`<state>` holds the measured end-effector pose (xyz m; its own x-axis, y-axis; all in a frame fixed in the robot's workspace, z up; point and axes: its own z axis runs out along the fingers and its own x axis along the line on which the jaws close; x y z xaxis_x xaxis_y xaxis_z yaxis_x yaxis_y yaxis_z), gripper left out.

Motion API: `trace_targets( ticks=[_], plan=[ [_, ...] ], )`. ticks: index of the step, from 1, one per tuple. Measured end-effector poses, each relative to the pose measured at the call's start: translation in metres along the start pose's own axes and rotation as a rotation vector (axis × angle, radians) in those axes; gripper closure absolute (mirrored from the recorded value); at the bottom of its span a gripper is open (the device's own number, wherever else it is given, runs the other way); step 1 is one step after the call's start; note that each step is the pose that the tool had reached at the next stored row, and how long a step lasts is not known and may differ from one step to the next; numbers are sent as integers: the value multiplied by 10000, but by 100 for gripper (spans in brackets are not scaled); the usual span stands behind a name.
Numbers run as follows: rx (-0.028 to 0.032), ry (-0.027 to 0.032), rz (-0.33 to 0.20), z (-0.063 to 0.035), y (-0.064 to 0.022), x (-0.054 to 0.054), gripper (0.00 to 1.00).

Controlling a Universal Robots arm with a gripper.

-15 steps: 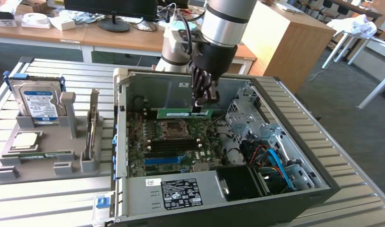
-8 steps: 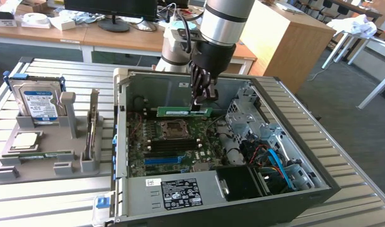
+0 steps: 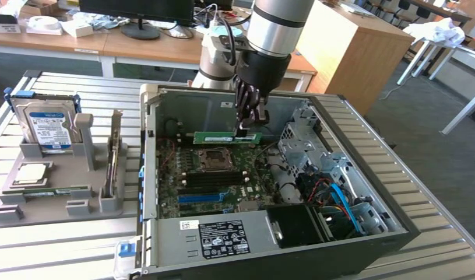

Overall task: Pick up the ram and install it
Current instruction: 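Insert the ram into the slot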

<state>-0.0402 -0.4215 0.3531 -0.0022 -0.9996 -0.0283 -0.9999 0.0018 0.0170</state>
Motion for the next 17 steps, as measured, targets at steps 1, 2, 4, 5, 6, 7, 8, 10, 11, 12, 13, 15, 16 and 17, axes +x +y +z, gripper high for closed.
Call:
trace_targets(
  ticks=[1,2,4,5,6,7,8,10,11,12,13,15,16,17],
  plan=[
    [0,0,0,0,0,0,89],
    [0,1,0,0,0,0,89],
    [1,-3,0,5,0,-1,89],
    [1,-2,0,11,0,0,89],
    [0,0,0,17,0,0,89],
    [0,0,0,27,0,1,89],
    [0,-1,0,39,-1,1,89],
    [0,0,0,65,-1,2,89],
    [0,0,0,79,-1,2,89],
    [0,0,0,94,-1,3,89],
    [0,0,0,111,-2,3,89],
    [0,0,0,145,-3,4,89],
    [0,-1,0,164,-3,4,89],
    [0,0,0,181,-3,5,89]
  ],
)
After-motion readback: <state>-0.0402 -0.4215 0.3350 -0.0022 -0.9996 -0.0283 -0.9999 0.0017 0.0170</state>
